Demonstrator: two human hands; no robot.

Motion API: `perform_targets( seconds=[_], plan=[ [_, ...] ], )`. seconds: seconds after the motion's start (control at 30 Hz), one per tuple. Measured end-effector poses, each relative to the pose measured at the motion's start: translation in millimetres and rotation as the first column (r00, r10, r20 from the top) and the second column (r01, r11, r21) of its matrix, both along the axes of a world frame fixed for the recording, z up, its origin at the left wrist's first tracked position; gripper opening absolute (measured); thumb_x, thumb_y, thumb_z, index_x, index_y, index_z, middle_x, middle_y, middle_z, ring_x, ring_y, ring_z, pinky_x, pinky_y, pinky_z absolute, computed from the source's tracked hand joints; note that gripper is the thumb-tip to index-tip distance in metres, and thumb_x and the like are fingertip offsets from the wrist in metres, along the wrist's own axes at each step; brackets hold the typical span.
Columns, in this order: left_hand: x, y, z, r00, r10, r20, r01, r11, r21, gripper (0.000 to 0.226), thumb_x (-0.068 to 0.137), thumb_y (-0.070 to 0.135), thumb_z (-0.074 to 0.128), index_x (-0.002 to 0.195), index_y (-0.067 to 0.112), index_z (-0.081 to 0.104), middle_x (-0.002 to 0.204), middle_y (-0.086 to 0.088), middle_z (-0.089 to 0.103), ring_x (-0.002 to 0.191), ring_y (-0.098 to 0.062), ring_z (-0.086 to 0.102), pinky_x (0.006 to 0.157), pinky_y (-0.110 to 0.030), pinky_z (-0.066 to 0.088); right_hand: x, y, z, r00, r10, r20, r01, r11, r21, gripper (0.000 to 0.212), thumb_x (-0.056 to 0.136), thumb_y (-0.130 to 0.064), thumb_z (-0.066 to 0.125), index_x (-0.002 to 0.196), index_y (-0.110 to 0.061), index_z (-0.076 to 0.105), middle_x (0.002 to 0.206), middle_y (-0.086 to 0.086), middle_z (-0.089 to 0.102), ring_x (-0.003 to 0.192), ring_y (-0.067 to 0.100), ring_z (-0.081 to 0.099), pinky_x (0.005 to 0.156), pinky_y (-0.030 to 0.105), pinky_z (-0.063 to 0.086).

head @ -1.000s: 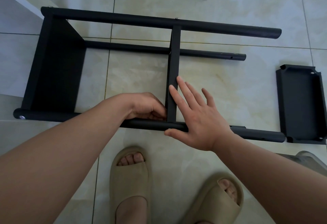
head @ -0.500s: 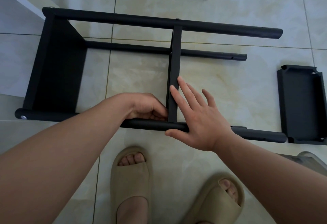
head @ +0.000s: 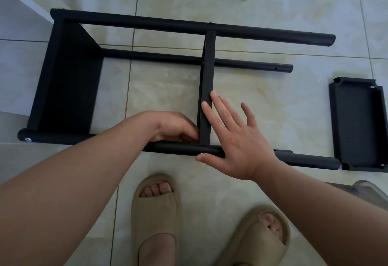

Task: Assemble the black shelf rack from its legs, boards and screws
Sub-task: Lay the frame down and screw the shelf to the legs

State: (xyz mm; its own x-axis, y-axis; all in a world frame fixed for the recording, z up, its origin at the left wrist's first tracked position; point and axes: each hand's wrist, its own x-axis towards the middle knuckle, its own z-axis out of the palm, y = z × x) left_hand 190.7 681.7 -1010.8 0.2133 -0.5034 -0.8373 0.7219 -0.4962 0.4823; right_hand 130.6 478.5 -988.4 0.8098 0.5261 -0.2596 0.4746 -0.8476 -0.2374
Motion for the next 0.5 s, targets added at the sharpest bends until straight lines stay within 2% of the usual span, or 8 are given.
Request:
perform_targets(
  seconds=[0.13, 0.2, 0.3, 0.4, 0.5],
  plan=[
    [0.4, 1.8, -0.2, 0.999, 0.011, -0.053, -0.013, 1.000, -0.029, 0.032, 0.090, 0.001, 0.055, 0.079, 0.015, 0.081, 0.089, -0.010, 0.074, 0.081, -0.019, 0.071, 0.085, -0.032, 0.053, 0.0, -0.1, -0.2, 1.000, -0.003, -0.006, 0.003, 1.000, 0.003, 0.103, 0.087, -0.085, 0.025, 0.162, -0.024, -0.007, 0.169, 0.001, -0.019, 0.157, 0.019, -0.006, 0.124, 0.058, 0.006],
    [1.4, 1.9, -0.3, 0.997, 0.015, -0.070, -0.017, 0.999, -0.035, 0.029, 0.090, 0.002, 0.055, 0.083, 0.013, 0.081, 0.092, -0.011, 0.074, 0.083, -0.020, 0.071, 0.087, -0.034, 0.052, -0.1, -0.1, -0.2, 1.000, -0.004, -0.008, 0.004, 1.000, 0.003, 0.103, 0.087, -0.086, 0.025, 0.162, -0.024, -0.007, 0.169, 0.001, -0.019, 0.157, 0.019, -0.005, 0.124, 0.058, 0.007],
    [1.5, 0.7, 0.1, 0.999, -0.004, -0.045, 0.003, 1.000, -0.023, 0.026, 0.089, 0.007, 0.059, 0.077, 0.015, 0.081, 0.087, -0.008, 0.075, 0.078, -0.017, 0.072, 0.072, -0.026, 0.055, -0.4, 0.3, -0.3, 1.000, -0.006, -0.002, 0.006, 1.000, 0.004, 0.103, 0.087, -0.085, 0.026, 0.163, -0.023, -0.006, 0.169, 0.001, -0.018, 0.157, 0.019, -0.003, 0.124, 0.058, 0.007],
    [0.6, -0.5, -0.7, 1.000, -0.007, 0.024, 0.007, 1.000, -0.002, 0.035, 0.089, 0.003, 0.059, 0.065, 0.019, 0.078, 0.075, -0.005, 0.074, 0.067, -0.014, 0.071, 0.059, -0.020, 0.053, -0.6, 0.4, -0.3, 1.000, -0.006, 0.007, 0.006, 1.000, 0.009, 0.102, 0.087, -0.085, 0.026, 0.163, -0.023, -0.004, 0.170, 0.002, -0.016, 0.158, 0.019, -0.003, 0.124, 0.059, 0.007],
    [1.0, 0.9, -1.1, 1.000, -0.012, 0.009, 0.012, 1.000, -0.017, 0.039, 0.089, 0.001, 0.057, 0.061, 0.019, 0.077, 0.070, -0.004, 0.072, 0.064, -0.013, 0.070, 0.059, -0.020, 0.053, -0.7, 0.0, -0.1, 1.000, -0.006, 0.018, 0.006, 1.000, 0.009, 0.102, 0.088, -0.085, 0.025, 0.163, -0.022, -0.003, 0.170, 0.002, -0.014, 0.157, 0.019, -0.003, 0.123, 0.059, 0.008]
  ],
)
